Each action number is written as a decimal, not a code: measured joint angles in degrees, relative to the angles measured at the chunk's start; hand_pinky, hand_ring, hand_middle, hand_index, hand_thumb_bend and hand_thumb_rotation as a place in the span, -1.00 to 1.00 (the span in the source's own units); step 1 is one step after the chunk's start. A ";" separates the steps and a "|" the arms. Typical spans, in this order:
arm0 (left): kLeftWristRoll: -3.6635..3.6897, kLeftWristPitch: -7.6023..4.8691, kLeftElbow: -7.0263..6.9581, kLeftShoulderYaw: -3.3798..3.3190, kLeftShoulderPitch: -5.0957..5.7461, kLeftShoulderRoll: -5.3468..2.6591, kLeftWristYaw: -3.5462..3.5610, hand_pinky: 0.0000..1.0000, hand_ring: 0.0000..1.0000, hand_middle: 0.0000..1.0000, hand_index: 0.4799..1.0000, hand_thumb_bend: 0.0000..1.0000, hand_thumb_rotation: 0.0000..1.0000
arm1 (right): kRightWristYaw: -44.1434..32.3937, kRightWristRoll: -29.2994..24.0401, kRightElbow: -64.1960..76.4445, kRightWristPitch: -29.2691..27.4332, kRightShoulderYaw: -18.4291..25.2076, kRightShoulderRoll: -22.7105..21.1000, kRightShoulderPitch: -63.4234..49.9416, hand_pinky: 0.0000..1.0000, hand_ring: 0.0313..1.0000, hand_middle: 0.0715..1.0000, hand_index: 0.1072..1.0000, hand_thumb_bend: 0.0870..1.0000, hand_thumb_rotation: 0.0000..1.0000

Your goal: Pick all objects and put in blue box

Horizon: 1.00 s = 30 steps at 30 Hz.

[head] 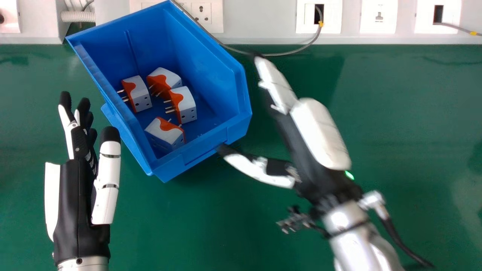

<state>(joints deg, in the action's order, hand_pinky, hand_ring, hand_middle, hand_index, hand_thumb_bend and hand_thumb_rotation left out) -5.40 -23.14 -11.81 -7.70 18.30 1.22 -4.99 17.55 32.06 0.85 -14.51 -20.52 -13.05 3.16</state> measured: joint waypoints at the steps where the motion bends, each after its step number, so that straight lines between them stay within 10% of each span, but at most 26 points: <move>1: 0.33 -0.01 0.30 -0.09 -0.03 0.05 0.04 1.00 1.00 1.00 1.00 -0.34 0.79 | -0.03 -0.42 0.55 -0.18 0.92 -0.35 -1.44 0.80 0.99 1.00 1.00 -0.61 0.94; 12: 1.17 -1.10 2.93 -1.14 -0.53 1.51 0.72 1.00 1.00 1.00 1.00 -0.34 0.80 | -1.12 -9.11 1.62 -4.65 10.00 1.33 -8.56 0.99 1.00 1.00 1.00 -0.27 1.00; 30: 2.12 -2.29 3.76 -2.85 0.77 2.06 1.48 1.00 1.00 1.00 1.00 -0.32 0.81 | -17.55 -35.93 6.76 5.34 19.47 6.58 -11.50 1.00 1.00 1.00 1.00 -0.05 1.00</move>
<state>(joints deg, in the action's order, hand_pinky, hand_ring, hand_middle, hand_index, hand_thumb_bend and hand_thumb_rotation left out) -3.28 -25.43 -8.06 -10.55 19.07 3.28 -3.51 0.00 -3.87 7.61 -9.17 -1.05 -6.48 -8.34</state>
